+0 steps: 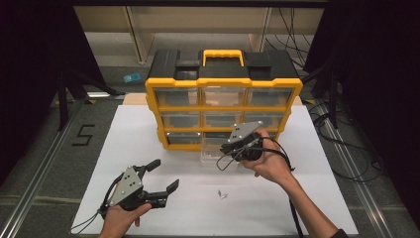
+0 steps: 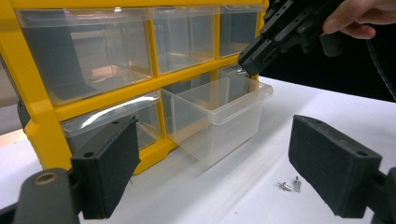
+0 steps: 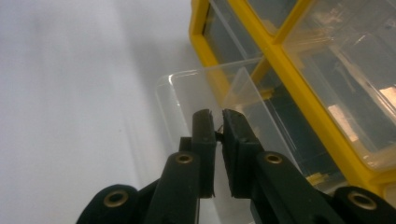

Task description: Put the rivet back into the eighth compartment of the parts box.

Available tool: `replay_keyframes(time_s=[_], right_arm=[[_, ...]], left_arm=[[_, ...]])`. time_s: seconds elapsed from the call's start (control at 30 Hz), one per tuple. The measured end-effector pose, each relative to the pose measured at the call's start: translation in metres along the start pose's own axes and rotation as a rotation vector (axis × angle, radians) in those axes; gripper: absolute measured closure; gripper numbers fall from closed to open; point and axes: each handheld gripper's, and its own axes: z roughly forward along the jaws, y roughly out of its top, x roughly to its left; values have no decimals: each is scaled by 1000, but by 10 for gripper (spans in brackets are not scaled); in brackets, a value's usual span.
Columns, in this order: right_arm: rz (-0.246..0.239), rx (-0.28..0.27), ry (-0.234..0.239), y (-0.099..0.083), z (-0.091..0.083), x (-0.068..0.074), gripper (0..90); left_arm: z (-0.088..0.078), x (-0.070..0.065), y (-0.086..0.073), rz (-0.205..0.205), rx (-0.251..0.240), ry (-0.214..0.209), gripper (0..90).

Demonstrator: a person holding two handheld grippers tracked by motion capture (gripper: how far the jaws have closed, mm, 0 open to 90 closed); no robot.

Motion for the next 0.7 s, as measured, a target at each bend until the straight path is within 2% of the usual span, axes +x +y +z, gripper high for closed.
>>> replay_keyframes(time_s=[0.27,0.43,0.53,0.57,0.6,0.63,0.67,0.7], right_arm=[[11,-7,-22,-2,6,-8,841],[20,5,-19,-2,12,-9,836],[35,-3,-31,-1,13,-8,702],[35,-3,-31,-1,13,-8,702],[43,-18,-44,0,11,-8,590],[43,-18,-44,0,11,-8,590],[49,-33,-27,2,6,-7,506],[49,-33,-27,2,6,-7,506]], left_arm=[[0,0,0,1,-1,0,165],[0,0,0,-5,-8,-1,165],[0,0,1,1,-9,-4,165],[0,0,1,1,-9,-4,165],[0,0,1,-2,-10,-4,165],[-1,-1,1,0,-7,-3,165],[-1,-1,1,-2,-6,-4,165],[-1,-1,1,-2,-6,-4,165]])
